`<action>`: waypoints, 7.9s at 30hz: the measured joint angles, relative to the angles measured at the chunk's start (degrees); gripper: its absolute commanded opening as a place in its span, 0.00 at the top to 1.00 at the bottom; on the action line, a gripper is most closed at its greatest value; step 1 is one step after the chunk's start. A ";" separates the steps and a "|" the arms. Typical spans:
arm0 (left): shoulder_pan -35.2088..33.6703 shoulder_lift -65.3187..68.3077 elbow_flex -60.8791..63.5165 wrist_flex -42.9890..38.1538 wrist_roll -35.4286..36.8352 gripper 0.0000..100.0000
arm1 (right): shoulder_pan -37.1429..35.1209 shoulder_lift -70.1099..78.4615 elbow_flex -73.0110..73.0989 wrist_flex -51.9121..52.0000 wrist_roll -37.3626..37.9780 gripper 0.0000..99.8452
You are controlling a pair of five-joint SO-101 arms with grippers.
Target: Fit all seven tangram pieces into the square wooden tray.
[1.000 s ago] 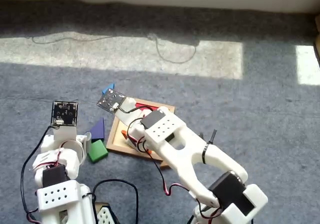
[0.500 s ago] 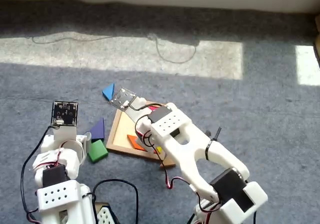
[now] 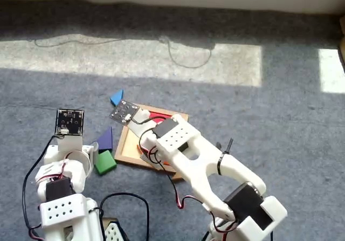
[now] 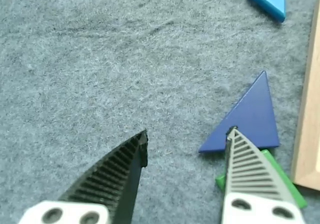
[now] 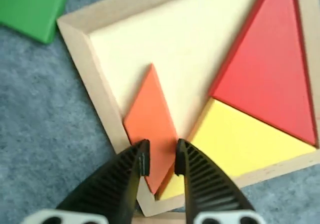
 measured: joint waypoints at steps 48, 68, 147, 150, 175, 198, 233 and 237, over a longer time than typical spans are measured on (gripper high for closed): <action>0.00 0.00 0.00 -0.18 0.00 0.74 | 7.12 -29.54 19.78 8.26 -30.51 0.80; 0.00 0.00 0.00 -0.18 0.00 0.74 | 6.51 -28.66 27.08 -2.37 -30.86 0.80; 0.00 0.00 0.00 -0.18 0.00 0.74 | 1.93 1.23 -7.30 -0.70 12.13 0.83; 0.00 0.00 0.00 -0.18 0.00 0.74 | 1.93 1.32 -9.23 -0.70 8.35 0.78; 0.00 0.00 0.00 -0.18 0.00 0.74 | 6.51 -10.73 5.27 -7.38 3.43 0.99; 3.78 13.63 -36.40 35.25 -5.80 0.70 | 43.43 -50.02 32.70 5.45 3.43 0.99; 17.41 67.43 -37.71 15.91 -25.67 0.90 | 50.73 -88.18 63.82 -1.32 3.34 0.99; 18.20 67.43 -37.71 16.00 -25.67 0.90 | 50.73 -88.18 63.82 -1.32 3.34 0.99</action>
